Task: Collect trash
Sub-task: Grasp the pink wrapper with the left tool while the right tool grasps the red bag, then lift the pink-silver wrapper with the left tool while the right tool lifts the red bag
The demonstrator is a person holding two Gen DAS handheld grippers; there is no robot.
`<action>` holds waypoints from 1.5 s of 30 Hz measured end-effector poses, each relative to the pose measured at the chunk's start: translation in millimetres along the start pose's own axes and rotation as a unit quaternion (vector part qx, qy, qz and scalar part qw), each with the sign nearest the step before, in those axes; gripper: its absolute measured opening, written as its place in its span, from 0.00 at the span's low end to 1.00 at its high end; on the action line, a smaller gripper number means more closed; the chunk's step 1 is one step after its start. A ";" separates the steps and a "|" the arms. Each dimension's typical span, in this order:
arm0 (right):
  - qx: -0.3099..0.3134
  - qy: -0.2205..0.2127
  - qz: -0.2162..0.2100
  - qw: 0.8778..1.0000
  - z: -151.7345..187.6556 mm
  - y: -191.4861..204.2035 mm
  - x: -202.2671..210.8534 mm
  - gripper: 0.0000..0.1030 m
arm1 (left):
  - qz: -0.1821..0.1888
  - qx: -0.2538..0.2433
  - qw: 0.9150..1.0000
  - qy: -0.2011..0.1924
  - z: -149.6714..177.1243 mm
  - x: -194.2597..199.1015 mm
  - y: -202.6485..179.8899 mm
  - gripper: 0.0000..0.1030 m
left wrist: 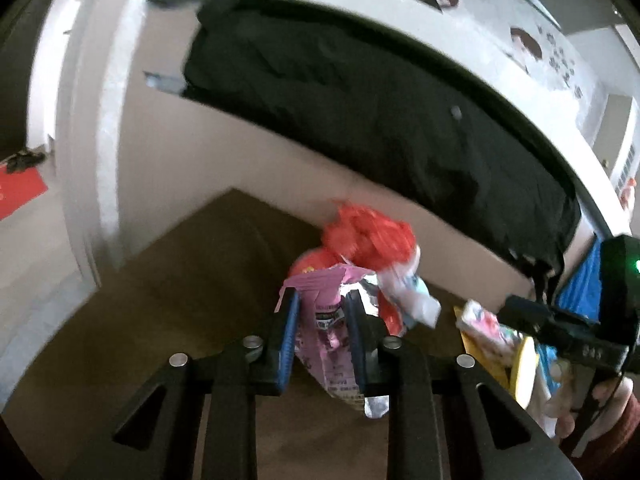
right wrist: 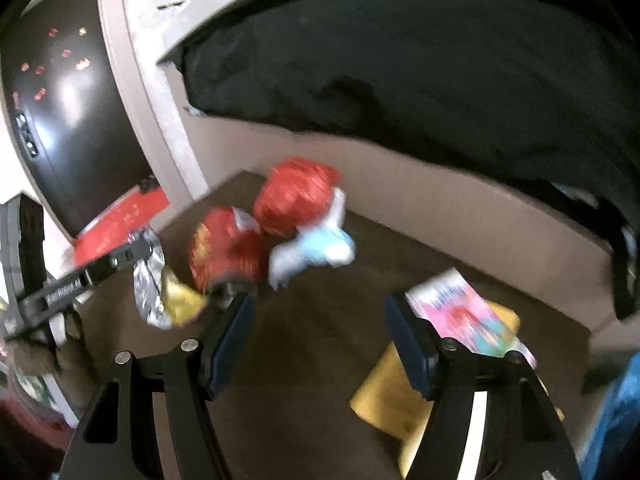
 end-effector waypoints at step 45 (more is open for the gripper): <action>-0.034 -0.012 0.036 0.999 9.7 -53.1 27.1 0.46 | -0.024 0.027 0.991 0.126 38.5 -46.5 15.2 0.52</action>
Point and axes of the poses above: each gripper's, at about its wrist camera, not at the fingertips, and x roughly against the way its jaws point, y to its left, z to its underside, the point moved 4 cm from there along -x, roughly the way its jaws point
